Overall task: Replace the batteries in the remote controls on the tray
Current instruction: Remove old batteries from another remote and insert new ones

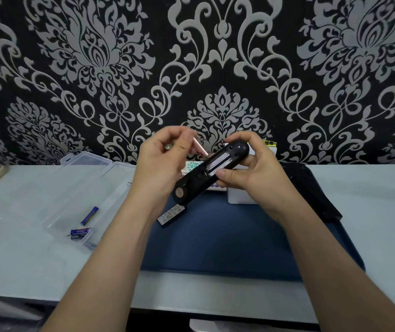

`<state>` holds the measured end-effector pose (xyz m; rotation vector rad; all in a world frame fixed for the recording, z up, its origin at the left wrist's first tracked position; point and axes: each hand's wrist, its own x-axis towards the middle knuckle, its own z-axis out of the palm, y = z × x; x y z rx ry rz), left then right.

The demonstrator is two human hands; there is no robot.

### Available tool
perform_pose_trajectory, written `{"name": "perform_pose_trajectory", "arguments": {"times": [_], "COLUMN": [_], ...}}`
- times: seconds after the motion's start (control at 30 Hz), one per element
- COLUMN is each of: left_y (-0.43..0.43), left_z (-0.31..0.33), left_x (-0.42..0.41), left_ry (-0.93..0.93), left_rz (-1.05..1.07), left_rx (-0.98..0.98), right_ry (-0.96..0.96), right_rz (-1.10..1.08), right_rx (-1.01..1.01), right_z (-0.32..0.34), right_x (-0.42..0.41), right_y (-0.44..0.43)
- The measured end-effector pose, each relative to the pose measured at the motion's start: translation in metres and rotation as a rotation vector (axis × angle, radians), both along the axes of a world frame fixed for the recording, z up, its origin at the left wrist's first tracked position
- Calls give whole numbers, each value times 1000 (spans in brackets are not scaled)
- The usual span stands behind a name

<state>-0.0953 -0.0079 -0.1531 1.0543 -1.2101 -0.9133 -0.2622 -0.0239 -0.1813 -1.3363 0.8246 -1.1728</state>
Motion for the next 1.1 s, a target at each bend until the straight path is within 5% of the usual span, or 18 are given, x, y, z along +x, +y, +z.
{"name": "perform_pose_trajectory", "arguments": {"times": [0.2, 0.57, 0.77, 1.1], "left_y": [-2, -6, -12, -21], "left_z": [1, -5, -5, -19], "left_x": [7, 6, -2, -32], "left_ry": [212, 118, -148, -8], "left_rz": [-124, -267, -209, -347], "left_rx": [74, 180, 191, 221], "right_ry": [-78, -103, -49, -137], "right_rz": [47, 2, -172, -497], "right_rx": [17, -13, -41, 65], "right_z": [-1, -2, -4, -2], "right_x": [-4, -21, -27, -53], "right_y": [0, -1, -2, -7]}}
